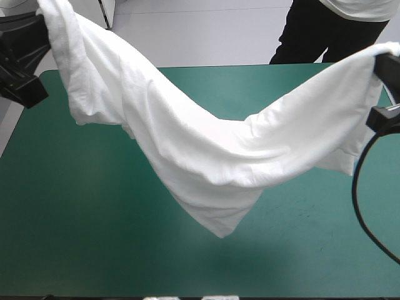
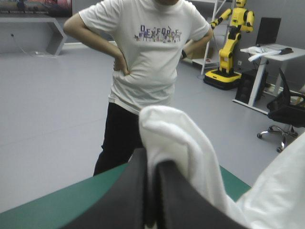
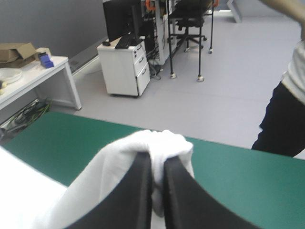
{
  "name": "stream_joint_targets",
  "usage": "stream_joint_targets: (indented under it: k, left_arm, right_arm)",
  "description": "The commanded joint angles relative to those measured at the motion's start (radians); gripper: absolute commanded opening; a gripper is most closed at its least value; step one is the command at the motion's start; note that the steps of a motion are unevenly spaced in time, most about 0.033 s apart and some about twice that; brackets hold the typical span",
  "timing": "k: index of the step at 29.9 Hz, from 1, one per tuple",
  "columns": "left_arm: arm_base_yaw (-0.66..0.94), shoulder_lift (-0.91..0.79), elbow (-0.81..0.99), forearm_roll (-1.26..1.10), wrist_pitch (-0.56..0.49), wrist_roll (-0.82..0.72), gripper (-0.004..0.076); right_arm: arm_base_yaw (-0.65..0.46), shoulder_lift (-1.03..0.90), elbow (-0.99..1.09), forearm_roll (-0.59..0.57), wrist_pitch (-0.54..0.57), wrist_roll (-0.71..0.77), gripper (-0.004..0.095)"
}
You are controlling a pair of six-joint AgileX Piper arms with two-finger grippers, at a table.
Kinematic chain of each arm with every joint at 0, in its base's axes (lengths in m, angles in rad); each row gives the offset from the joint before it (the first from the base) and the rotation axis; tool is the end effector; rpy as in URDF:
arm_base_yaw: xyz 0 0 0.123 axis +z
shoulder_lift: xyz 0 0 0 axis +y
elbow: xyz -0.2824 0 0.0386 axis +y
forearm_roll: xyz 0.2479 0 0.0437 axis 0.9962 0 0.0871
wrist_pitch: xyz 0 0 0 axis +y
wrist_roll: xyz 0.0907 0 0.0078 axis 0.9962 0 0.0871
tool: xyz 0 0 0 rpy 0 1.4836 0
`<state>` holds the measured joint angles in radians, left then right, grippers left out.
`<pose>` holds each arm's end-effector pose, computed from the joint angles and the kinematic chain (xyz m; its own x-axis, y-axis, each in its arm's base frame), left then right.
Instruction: Fold the cloth
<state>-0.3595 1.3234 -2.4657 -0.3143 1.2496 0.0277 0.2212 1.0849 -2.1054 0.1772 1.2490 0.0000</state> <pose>0.1016 -0.0667 0.6494 -0.0499 -0.0573 -0.9971 0.6089 0.7896 -0.0759 0.0782 0.0332 0.6126 -0.1540 0.0225 -0.9878 -0.3698 0.9258 0.0787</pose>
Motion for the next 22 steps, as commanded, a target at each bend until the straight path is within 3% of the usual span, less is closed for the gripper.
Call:
stream_joint_targets:
  k: [1,7,12,17,22]
  left_arm:
    - [-0.005,-0.029,0.082,-0.039,0.039,-0.005,-0.001]
    - [-0.005,-0.069,0.383,0.001,0.032,0.004,-0.001]
    - [-0.005,-0.022,0.653,0.069,-0.113,0.017,-0.001]
    - [-0.005,0.092,0.825,0.088,-0.236,0.017,-0.001]
    - [-0.005,0.235,0.844,0.183,-0.349,0.011,-0.001]
  right_arm:
    - [0.001,-0.023,0.079,0.08,0.0,0.0,-0.0017]
    - [0.001,-0.046,0.247,0.071,0.0,-0.006,-0.0017]
    - [0.001,-0.003,0.433,-0.041,-0.029,-0.006,-0.0017]
    - [0.001,0.096,0.625,-0.149,-0.164,0.0,-0.0017]
    - [-0.001,0.247,0.701,-0.218,-0.33,0.035,-0.0017]
